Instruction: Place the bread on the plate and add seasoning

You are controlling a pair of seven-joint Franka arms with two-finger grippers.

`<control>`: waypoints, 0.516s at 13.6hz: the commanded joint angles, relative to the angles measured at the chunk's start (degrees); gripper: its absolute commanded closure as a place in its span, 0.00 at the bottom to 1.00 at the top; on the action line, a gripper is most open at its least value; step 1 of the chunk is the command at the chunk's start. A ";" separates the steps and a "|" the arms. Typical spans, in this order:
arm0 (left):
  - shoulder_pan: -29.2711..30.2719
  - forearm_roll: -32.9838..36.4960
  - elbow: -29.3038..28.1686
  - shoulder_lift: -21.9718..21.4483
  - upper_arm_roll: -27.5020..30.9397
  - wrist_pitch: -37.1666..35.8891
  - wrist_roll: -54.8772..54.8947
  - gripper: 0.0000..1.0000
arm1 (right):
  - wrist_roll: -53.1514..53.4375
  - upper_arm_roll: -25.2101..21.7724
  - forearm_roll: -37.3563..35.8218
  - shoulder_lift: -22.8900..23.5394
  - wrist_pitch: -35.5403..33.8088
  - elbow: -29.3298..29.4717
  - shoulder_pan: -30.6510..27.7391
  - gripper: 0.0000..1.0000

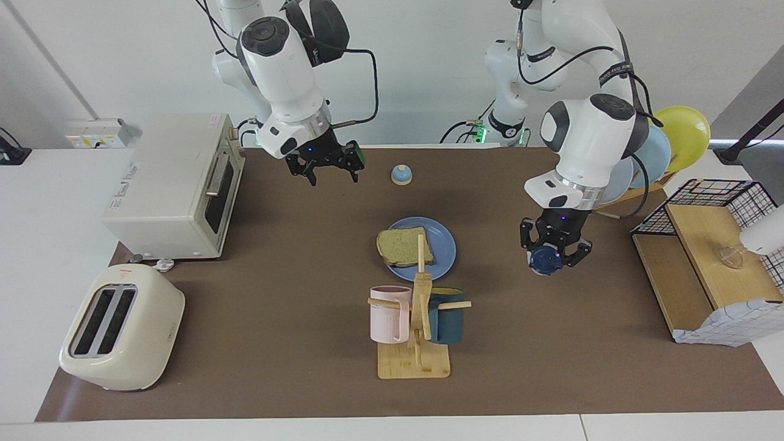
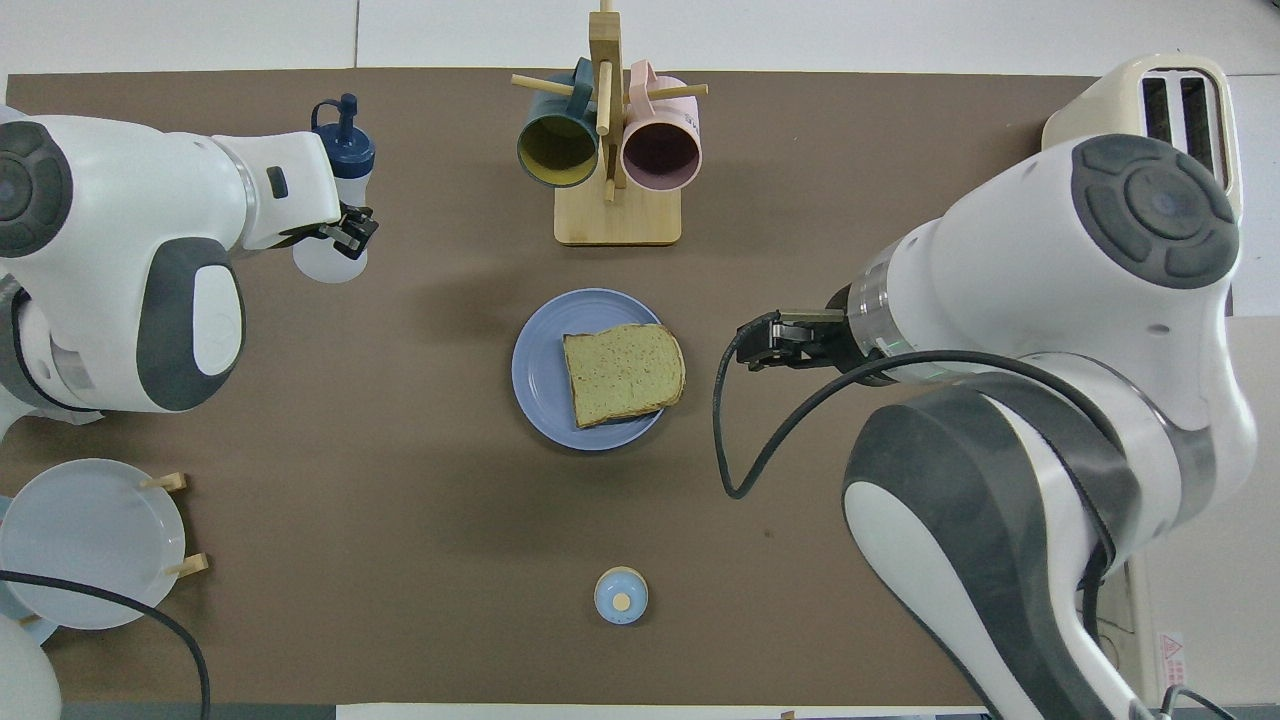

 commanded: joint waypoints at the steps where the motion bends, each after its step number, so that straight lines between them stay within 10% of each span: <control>1: -0.47 -0.06 -0.04 -4.45 -0.63 -7.57 6.35 0.86 | -1.36 0.22 0.09 -1.16 -0.79 -0.67 -0.80 0.00; 7: -0.64 -3.74 -0.22 -9.92 -3.71 -21.73 17.70 0.85 | -1.10 0.31 0.70 -1.34 -5.26 0.21 -1.33 0.00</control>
